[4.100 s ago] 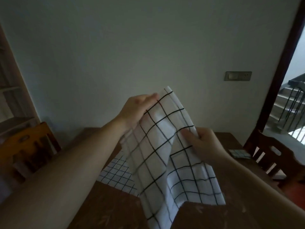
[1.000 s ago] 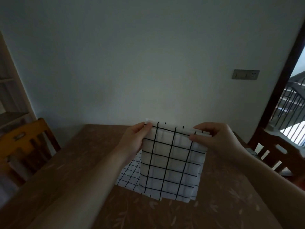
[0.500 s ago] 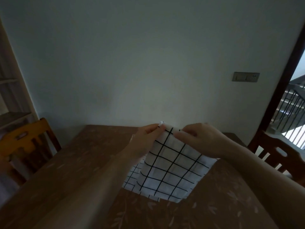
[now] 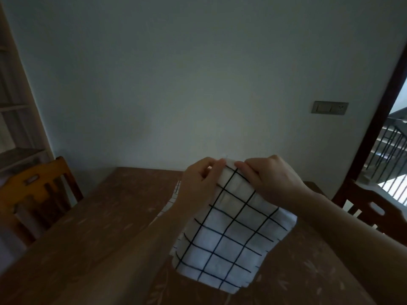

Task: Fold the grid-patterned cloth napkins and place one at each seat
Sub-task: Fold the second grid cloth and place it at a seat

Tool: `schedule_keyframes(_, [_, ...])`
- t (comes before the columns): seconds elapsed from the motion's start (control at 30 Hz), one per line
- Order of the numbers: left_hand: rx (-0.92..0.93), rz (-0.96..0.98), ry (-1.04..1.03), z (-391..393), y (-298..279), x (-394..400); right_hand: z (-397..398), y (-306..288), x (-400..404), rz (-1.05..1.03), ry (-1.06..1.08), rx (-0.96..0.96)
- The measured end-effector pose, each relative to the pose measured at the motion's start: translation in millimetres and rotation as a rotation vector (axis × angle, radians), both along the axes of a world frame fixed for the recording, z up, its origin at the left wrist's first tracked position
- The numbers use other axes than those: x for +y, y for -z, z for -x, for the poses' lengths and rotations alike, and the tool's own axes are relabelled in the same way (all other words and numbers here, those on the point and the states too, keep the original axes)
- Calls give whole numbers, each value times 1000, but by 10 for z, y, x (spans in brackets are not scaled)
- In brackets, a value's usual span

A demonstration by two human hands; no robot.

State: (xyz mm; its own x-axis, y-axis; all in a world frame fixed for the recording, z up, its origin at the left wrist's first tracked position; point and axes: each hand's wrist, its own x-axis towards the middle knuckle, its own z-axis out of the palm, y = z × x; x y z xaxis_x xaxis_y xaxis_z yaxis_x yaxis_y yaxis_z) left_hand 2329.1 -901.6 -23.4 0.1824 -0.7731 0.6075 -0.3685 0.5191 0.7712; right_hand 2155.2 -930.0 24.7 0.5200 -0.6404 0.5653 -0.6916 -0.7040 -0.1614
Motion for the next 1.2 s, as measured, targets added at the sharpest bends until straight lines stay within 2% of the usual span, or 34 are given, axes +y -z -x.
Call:
schedule_keyframes(0.13, [-63,0,-92,-109,156,-6,110,-66,-53,-34,-62,-127])
schedule_keyframes(0.2, [-50,-32,-44,-172,175,3,152,-67,-66,-47,-48,-169])
schedule_keyframes(0.3, [-182,-83,67,-254,245,35,224,-99,-89,-62,-8,-244])
schedule_keyframes(0.43, [-229,-97,145,-382,316,64,287,-126,-119,-56,6,-229])
schedule_keyframes(0.63, [-384,-287,249,-519,294,71,283,-111,-148,-70,0,-218])
schedule_keyframes(0.77, [-350,-478,520,-524,180,128,255,-108,-176,-84,-12,-205])
schedule_keyframes(0.83, [-300,-465,515,-415,89,104,213,-90,-185,-68,-33,-158])
schedule_keyframes(0.9, [-237,-443,421,-318,20,29,189,-117,-203,-55,-41,-146])
schedule_keyframes(0.97, [-175,-436,356,-286,-1,-20,204,-159,-235,-156,3,-269])
schedule_keyframes(1.0, [-135,-425,335,-297,2,-28,248,-157,-256,-258,13,-417])
schedule_keyframes(1.07, [-5,-402,316,-332,1,-7,360,-132,-222,-545,-78,-775])
schedule_keyframes(1.1, [52,-386,301,-352,3,3,402,-76,-208,-737,-164,-895])
schedule_keyframes(1.17, [134,-364,257,-382,31,-21,413,91,-126,-1033,-300,-1026])
schedule_keyframes(1.2, [157,-356,235,-383,40,-29,385,202,-94,-1077,-312,-1002])
